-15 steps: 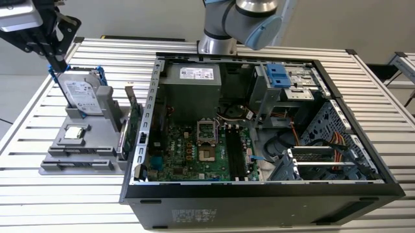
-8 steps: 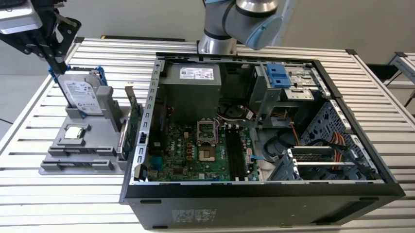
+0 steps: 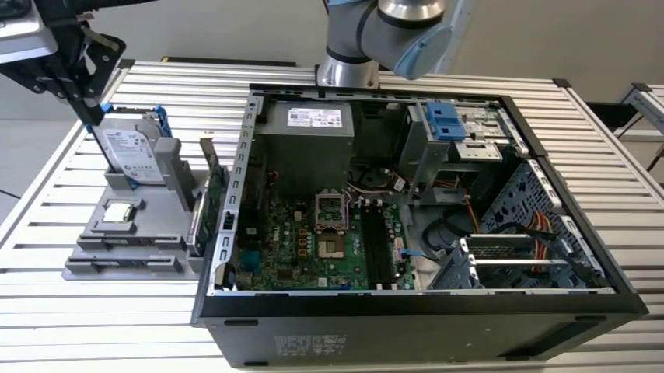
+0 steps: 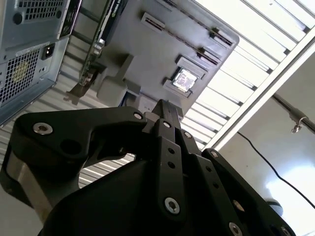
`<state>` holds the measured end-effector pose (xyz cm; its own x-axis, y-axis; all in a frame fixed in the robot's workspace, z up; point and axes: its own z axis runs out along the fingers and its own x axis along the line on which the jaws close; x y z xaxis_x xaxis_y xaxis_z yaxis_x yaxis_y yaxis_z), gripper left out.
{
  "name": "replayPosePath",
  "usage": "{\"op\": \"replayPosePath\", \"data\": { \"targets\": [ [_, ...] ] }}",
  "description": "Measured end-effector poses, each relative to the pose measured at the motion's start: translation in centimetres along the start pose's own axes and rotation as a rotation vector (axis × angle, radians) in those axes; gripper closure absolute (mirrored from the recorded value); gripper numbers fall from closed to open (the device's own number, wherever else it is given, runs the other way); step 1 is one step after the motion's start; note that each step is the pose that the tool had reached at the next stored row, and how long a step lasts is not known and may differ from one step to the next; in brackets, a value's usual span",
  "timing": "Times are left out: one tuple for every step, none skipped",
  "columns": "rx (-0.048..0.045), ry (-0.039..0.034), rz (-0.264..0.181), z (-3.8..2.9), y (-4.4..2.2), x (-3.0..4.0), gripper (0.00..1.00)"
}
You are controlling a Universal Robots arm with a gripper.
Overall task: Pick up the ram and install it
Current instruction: 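Reach for the ram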
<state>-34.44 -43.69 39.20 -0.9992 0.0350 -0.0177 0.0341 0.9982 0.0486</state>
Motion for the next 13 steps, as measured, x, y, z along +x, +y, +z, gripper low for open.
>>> {"op": "replayPosePath", "data": {
  "targets": [
    [0.0000, -0.0002, 0.003, 0.00, -0.16, -0.01, 1.00],
    [0.0000, -0.0003, 0.006, 0.00, -0.31, -0.01, 1.00],
    [0.0002, -0.0004, 0.008, -0.01, -0.45, -0.01, 1.00],
    [0.0002, -0.0005, 0.011, -0.01, -0.59, -0.02, 1.00],
    [0.0002, -0.0007, 0.013, -0.01, -0.74, -0.02, 1.00],
    [0.0002, -0.0008, 0.015, -0.01, -0.88, -0.02, 1.00],
    [0.0003, -0.0008, 0.018, -0.02, -1.02, -0.03, 1.00],
    [0.0003, -0.0010, 0.019, -0.02, -1.18, -0.03, 1.00],
    [0.0003, -0.0011, 0.021, -0.02, -1.34, -0.04, 1.00],
    [0.0003, -0.0012, 0.023, -0.03, -1.51, -0.04, 1.00],
    [0.0004, -0.0012, 0.024, -0.03, -1.68, -0.04, 1.00],
    [0.0004, -0.0012, 0.026, -0.04, -1.85, -0.05, 1.00],
    [0.0004, -0.0014, 0.027, -0.04, -1.99, -0.04, 1.00]
  ]
}}
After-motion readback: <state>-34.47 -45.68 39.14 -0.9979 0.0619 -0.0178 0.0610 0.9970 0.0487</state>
